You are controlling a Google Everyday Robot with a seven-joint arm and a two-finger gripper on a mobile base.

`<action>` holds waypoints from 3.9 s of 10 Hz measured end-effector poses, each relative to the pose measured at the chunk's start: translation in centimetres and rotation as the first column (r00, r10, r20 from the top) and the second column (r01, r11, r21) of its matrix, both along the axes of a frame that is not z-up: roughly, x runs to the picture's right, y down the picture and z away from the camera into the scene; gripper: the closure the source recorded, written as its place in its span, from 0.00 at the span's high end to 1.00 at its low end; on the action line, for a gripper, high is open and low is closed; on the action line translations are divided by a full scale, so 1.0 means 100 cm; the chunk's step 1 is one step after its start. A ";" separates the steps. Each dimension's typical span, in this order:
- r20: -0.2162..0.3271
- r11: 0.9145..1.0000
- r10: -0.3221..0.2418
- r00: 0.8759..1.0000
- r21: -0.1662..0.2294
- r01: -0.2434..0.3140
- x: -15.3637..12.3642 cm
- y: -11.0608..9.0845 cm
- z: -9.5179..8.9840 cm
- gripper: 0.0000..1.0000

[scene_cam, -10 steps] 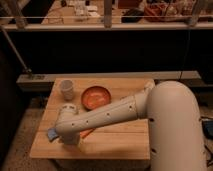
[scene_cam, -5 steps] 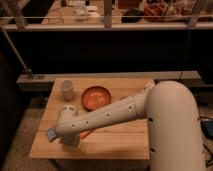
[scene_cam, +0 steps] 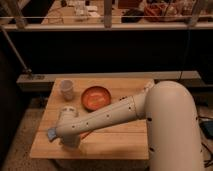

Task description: Place the pepper on the white sponge

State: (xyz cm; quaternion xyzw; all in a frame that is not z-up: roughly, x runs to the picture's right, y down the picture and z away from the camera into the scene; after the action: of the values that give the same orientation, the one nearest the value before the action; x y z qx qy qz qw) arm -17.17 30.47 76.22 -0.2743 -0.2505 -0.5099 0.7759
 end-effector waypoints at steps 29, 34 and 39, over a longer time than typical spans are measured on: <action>-0.037 1.000 -0.010 0.999 0.026 0.011 -0.008 -0.045 -0.033 0.05; -0.015 0.999 -0.028 0.999 0.016 0.028 -0.022 -0.049 -0.033 0.05; -0.015 1.000 -0.019 1.000 -0.004 0.019 -0.021 -0.055 -0.033 0.16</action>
State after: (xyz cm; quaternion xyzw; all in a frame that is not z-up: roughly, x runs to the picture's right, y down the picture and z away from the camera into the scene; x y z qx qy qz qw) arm -19.23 24.97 72.94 -0.2821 -0.2429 -0.5146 0.7724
